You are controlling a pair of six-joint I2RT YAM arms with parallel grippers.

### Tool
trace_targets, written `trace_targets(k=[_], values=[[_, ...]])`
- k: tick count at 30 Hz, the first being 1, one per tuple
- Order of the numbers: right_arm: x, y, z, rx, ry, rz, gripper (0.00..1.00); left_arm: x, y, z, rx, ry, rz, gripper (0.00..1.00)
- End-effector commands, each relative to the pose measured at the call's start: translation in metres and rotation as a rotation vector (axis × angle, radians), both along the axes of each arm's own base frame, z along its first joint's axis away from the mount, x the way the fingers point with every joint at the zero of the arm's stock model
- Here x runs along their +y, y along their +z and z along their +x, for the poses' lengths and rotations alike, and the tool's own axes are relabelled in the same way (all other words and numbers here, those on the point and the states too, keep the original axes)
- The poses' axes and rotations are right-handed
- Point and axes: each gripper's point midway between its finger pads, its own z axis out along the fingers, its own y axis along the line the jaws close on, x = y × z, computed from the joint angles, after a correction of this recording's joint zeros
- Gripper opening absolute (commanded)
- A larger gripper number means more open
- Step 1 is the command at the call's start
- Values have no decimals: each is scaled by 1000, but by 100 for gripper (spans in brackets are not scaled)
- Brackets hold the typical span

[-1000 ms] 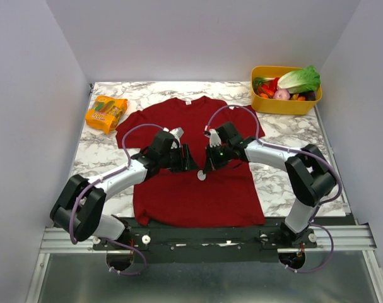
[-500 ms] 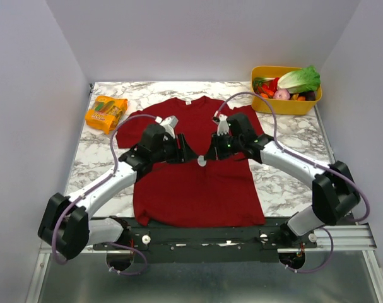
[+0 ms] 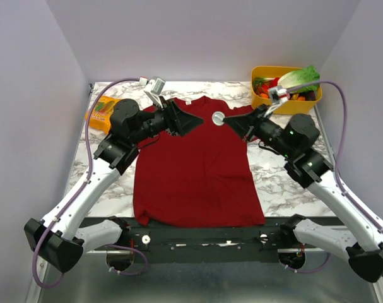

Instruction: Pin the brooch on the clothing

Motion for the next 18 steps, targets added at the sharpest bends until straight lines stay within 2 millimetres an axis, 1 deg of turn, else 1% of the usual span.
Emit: trace_targets(k=[1,2,3,4,5,7,8,12,14,15,16,18], values=[[-25,41,-10,-111,-89,170,0,-13,14,-13,-21,-127,-41,66],[-28,50,-14,-139,-94,199,1,-14,20,-15,-31,-141,-67,65],[-32,57,-20,-157,-92,219,0,-16,18,-16,-25,-153,-74,65],[-34,58,-21,-165,-93,224,0,-17,19,-18,-24,-169,-83,65],[-33,60,-23,-171,-81,228,1,-18,26,-21,-52,-186,-105,65],[-31,64,-27,-176,-63,234,1,-22,27,-24,-34,-220,-134,65],[-30,64,-28,-173,-55,236,1,-23,33,-28,-57,-247,-153,64],[-25,65,-33,-170,-15,247,1,-30,39,-36,-70,-304,-170,63],[-22,67,-35,-173,4,249,1,-35,38,-37,-59,-325,-173,62],[-22,66,-34,-168,7,250,1,-37,41,-38,-69,-336,-172,60],[-21,66,-34,-168,9,250,1,-41,39,-39,-60,-347,-168,59],[-21,67,-35,-173,15,252,1,-43,38,-36,-52,-342,-165,57]])
